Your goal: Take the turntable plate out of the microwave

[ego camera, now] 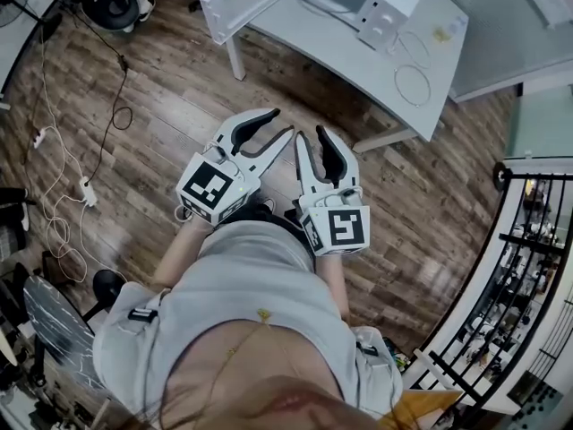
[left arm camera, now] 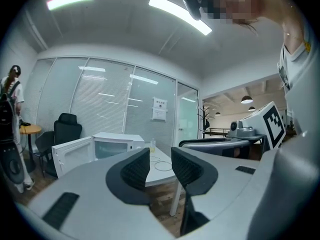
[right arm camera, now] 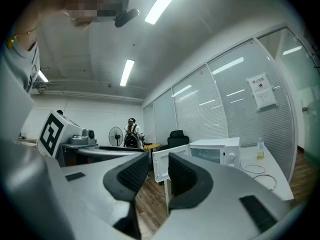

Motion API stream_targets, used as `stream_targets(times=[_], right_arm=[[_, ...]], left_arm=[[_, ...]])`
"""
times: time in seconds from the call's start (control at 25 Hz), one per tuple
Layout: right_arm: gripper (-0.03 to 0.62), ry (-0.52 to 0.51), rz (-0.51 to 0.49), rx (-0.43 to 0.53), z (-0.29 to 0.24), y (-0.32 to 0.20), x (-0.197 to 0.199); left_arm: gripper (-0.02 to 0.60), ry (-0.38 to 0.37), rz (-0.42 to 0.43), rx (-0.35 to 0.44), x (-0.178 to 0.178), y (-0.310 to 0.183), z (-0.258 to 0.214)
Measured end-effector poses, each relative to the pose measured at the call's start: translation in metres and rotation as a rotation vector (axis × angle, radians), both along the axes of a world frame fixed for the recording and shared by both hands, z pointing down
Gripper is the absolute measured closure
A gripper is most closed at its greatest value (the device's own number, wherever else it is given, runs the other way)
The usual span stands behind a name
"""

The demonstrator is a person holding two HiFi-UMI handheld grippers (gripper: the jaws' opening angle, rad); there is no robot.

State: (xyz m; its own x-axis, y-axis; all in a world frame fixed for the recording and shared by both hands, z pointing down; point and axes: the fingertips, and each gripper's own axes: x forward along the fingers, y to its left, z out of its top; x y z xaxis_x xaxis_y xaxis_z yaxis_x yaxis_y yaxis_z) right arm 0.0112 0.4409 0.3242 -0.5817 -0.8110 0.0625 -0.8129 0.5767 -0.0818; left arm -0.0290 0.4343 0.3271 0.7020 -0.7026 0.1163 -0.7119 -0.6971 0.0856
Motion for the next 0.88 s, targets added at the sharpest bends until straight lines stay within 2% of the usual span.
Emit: stream_targets(times=[0.36, 0.88], right_arm=[[0.476, -0.023, 0.03, -0.012, 0.004, -0.046, -0.006], [0.476, -0.025, 0.106, -0.031, 0.007, -0.156, -0.026]], left_arm=[[0.445, 0.032, 0.031, -0.004, -0.007, -0.044, 0.001], [0.445, 0.053, 0.13, -0.025, -0.031, -0.159, 0.004]])
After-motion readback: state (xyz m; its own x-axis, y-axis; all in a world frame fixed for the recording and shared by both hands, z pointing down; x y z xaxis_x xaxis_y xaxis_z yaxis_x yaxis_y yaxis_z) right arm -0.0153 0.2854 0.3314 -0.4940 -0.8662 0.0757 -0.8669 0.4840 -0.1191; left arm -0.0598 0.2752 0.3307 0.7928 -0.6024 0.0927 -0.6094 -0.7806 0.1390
